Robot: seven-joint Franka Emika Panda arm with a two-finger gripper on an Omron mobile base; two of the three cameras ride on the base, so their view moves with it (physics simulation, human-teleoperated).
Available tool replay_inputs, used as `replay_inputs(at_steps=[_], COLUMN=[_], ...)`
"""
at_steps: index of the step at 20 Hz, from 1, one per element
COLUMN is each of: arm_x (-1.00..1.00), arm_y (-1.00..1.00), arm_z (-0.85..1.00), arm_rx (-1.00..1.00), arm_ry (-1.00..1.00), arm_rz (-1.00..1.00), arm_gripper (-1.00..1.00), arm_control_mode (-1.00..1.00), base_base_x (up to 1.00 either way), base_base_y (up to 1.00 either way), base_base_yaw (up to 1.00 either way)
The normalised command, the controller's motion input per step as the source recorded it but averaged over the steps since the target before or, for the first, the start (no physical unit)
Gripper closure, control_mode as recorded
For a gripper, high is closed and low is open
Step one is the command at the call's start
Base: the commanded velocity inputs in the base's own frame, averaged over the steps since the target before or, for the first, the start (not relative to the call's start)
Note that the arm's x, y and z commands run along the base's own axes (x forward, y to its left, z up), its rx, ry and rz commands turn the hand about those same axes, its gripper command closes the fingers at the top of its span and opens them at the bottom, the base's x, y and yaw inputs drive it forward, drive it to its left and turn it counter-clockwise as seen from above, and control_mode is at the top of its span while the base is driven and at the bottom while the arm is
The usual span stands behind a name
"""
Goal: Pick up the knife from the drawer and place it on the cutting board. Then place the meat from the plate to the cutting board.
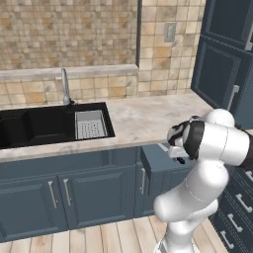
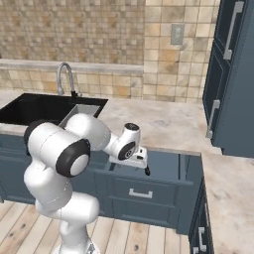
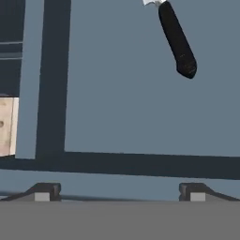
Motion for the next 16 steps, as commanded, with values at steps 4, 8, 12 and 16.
replay_inputs(at_steps=[4,8,12,16], arm_x=[0.0,0.0,0.0,-0.02], arm_y=[0.0,0.0,0.0,0.0], arm_z=[-0.26,-0.27,-0.26,-0.19], arm_rx=[0.04,0.05,0.03,0.05], arm_ry=[0.12,0.05,0.01,0.0], arm_rz=[-0.04,-0.04,-0.04,-0.01], arm_gripper=[-1.0,-1.0,-1.0,-1.0], arm_control_mode=[-1.0,-1.0,-1.0,-1.0], base_base_x=[0.0,0.0,0.0,0.0], base_base_y=[0.0,0.0,0.0,0.0], base_base_yaw=[0.0,0.0,0.0,0.0])
